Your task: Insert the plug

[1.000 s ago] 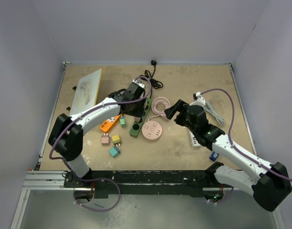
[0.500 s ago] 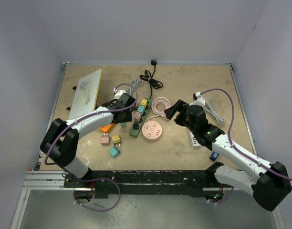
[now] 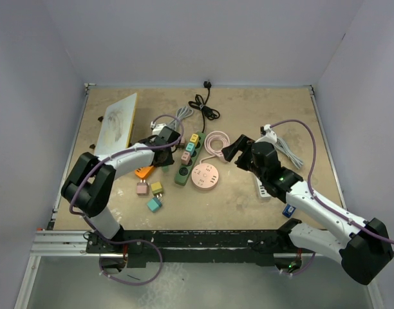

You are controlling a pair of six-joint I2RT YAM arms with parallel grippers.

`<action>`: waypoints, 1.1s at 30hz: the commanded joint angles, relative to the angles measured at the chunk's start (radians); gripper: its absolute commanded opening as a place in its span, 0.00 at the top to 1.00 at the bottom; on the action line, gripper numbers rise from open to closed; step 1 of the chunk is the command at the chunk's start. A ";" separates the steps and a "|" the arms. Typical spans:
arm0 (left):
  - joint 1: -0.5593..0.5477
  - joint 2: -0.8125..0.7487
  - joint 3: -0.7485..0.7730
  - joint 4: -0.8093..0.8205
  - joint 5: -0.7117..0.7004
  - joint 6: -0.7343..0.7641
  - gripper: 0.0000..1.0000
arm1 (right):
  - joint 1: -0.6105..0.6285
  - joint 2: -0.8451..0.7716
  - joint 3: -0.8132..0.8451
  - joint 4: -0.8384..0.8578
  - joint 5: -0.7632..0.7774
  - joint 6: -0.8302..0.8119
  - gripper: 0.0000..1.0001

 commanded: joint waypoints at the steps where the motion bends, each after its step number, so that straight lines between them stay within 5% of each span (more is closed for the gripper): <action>1: 0.008 -0.002 -0.005 0.045 0.001 0.003 0.76 | -0.003 -0.011 0.020 -0.001 0.024 0.013 0.18; 9: 0.008 -0.167 0.047 0.047 0.051 0.109 0.86 | -0.003 -0.001 0.025 0.043 -0.017 -0.048 0.18; 14: 0.008 -0.292 0.097 0.103 0.187 0.229 0.86 | -0.003 -0.006 0.054 0.179 -0.226 -0.288 0.25; 23: 0.008 -0.422 0.137 0.265 0.806 0.329 0.86 | -0.004 -0.008 0.169 0.252 -0.685 -0.491 0.20; 33: 0.008 -0.514 0.109 0.474 1.165 0.248 0.86 | -0.003 -0.008 0.202 0.353 -0.863 -0.420 0.21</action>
